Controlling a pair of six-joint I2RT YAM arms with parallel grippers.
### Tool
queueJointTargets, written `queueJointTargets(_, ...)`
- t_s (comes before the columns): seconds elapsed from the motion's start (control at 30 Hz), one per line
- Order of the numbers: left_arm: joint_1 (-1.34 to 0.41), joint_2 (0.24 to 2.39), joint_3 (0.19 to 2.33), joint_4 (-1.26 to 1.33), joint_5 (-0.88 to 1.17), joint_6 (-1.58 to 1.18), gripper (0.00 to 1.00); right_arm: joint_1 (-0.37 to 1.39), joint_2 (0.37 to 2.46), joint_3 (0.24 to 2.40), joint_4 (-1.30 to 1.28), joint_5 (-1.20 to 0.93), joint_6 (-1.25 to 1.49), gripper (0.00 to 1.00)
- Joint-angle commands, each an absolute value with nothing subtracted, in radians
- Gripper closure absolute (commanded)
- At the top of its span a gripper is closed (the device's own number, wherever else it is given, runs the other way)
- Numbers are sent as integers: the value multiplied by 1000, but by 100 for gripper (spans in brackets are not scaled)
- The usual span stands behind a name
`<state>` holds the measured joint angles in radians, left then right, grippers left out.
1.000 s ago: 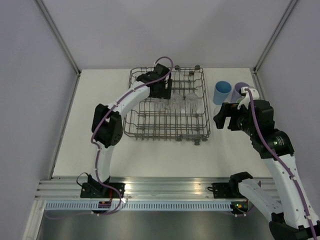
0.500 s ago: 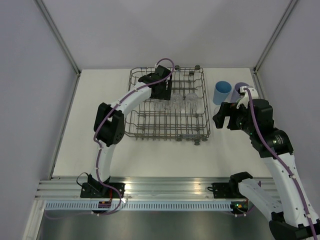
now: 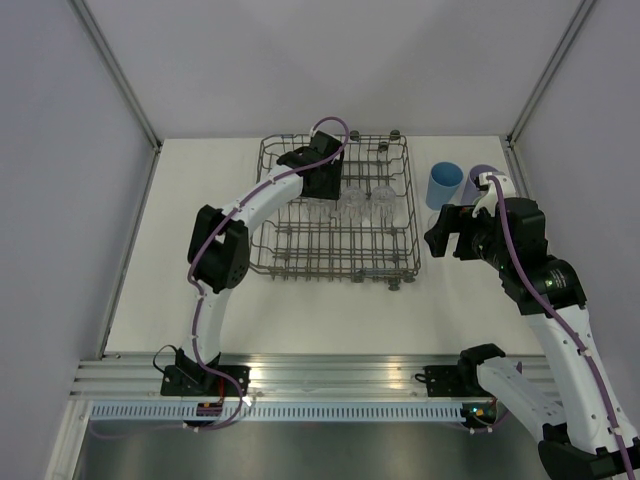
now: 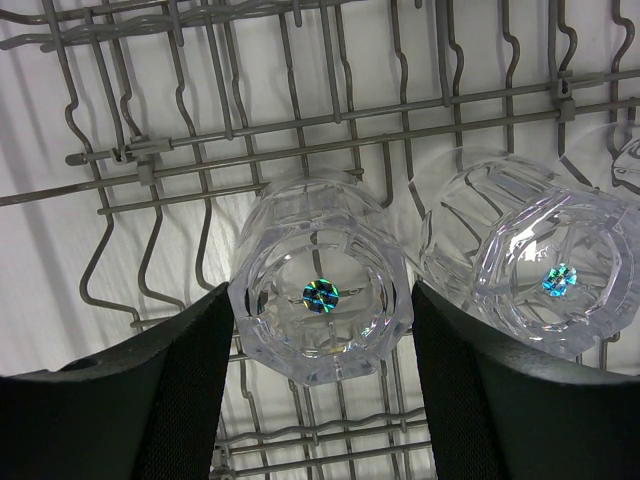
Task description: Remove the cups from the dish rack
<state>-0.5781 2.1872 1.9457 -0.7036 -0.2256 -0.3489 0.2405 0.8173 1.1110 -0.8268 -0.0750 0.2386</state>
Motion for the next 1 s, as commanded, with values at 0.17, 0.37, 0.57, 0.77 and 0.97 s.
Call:
queueJointTargets(0.17,-577,2060,1925,-698,-221,-357,98,245,805,1129,-802,-72,226,2)
queueJointTargets(0.37,-577,2002,1925,-722,-258,-351,98,244,804,1138,-804,-67,222,2)
queueJointTargets(0.57,-577,1921,1905,-723,-244,-356,98,244,799,1134,-784,-67,227,2)
queueJointTargets(0.77,-592,1748,1827,-684,-192,-373,98,244,753,1063,-596,-245,349,2)
queueJointTargets(0.97,-621,1459,1585,-458,-62,-432,98,244,790,936,-190,-589,668,2)
